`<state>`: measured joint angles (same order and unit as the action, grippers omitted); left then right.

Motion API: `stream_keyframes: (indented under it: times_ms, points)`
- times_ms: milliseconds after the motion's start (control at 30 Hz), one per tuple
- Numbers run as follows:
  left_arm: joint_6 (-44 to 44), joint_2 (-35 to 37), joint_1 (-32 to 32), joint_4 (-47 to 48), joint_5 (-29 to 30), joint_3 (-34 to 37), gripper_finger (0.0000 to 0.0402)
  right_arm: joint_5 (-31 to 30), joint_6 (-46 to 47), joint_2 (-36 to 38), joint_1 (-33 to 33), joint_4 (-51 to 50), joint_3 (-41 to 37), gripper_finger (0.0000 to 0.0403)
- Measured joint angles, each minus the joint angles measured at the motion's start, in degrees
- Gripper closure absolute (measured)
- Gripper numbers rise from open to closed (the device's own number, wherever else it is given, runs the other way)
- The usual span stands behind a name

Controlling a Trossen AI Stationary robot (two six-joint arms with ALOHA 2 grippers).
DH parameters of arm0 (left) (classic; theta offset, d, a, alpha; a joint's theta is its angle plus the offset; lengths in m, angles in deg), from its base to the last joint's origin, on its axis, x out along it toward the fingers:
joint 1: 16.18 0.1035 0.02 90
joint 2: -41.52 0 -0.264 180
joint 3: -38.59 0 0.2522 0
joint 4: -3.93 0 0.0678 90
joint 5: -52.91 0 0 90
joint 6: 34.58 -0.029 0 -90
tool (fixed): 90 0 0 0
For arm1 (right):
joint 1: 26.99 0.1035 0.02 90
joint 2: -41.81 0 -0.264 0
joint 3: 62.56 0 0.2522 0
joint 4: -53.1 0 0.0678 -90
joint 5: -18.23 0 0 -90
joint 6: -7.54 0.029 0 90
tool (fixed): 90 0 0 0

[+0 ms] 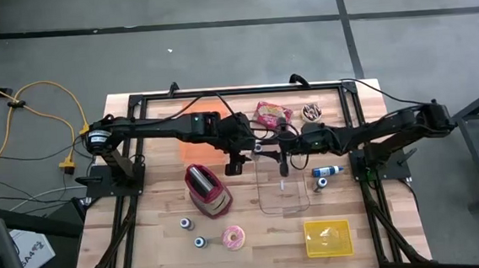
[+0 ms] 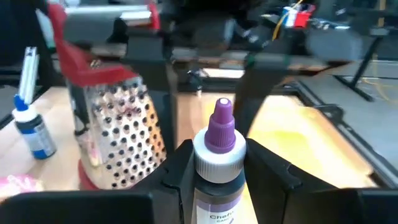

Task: Pick & Place Food Item
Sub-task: Put the bottom purple food coloring bottle into the transparent bin

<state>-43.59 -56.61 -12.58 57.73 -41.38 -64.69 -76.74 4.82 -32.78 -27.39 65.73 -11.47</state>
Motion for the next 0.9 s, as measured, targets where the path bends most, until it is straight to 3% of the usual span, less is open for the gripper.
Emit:
stream_keyframes:
  times_ms: [200,367,900]
  points:
    - [0.0,0.0,-0.02,0.07,-0.25,0.0,0.0213,-4.5,0.1,4.03,2.04,-5.22,-0.01,0.0297]
    - [0.0,0.0,-0.02,0.04,-0.07,0.0,0.0213,-4.23,2.83,6.29,2.31,-8.01,0.07,0.0297]
    - [0.01,-0.07,0.02,0.04,0.06,0.0,0.0213,-7.59,12.09,3.95,2.29,-15.75,0.03,0.0297]
